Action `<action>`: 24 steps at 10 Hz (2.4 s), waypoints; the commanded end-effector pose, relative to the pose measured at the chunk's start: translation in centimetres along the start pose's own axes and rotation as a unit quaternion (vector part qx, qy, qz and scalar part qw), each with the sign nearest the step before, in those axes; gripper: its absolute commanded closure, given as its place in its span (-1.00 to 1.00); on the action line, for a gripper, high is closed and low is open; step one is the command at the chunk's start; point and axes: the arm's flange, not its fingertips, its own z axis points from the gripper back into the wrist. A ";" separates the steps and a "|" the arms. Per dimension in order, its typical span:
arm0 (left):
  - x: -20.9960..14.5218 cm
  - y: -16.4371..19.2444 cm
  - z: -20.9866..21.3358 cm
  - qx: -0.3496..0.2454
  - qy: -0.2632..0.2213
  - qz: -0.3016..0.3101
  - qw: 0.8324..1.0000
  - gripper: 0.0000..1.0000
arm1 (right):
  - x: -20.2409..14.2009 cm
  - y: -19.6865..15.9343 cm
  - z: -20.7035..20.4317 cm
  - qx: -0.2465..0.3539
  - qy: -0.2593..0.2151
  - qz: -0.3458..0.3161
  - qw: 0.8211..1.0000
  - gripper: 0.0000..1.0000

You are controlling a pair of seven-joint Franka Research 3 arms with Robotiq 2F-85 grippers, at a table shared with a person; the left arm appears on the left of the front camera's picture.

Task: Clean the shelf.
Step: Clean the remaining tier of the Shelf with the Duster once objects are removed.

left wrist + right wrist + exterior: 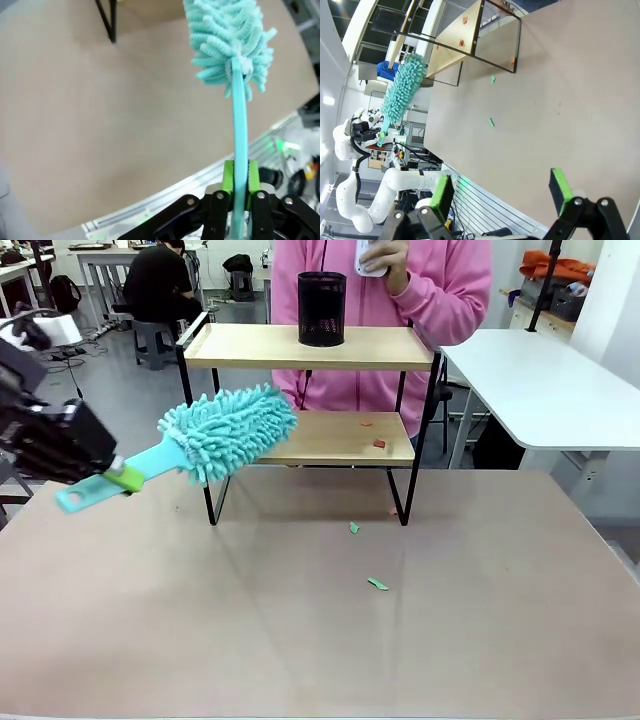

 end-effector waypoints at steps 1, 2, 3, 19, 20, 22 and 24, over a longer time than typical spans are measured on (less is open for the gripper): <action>1.3 -0.7 -2.6 0.029 -0.050 0.019 0.998 0.74 | 0.1 0.0 -0.2 0.010 -0.009 0.012 1.000 -1.00; 1.8 -0.7 -3.5 0.044 -0.062 0.018 0.997 0.74 | 0.1 0.0 -0.2 0.010 -0.009 0.012 1.000 -1.00; 2.4 -0.7 -4.5 0.049 -0.059 0.019 0.997 0.74 | 0.1 0.0 -0.2 0.010 -0.009 0.012 1.000 -1.00; 7.5 1.3 -15.6 0.226 -0.147 0.040 0.962 0.74 | 0.1 0.0 -0.2 0.010 -0.009 0.012 1.000 -1.00; 7.5 1.3 -15.6 0.226 -0.147 0.040 0.962 0.74 | 0.1 0.0 -0.2 0.010 -0.009 0.012 1.000 -1.00; 7.5 1.3 -15.6 0.226 -0.147 0.040 0.962 0.74 | 0.1 0.0 -0.2 0.010 -0.009 0.012 1.000 -1.00; 7.5 1.3 -15.6 0.226 -0.147 0.040 0.962 0.74 | 0.1 0.0 -0.2 0.010 -0.009 0.012 1.000 -1.00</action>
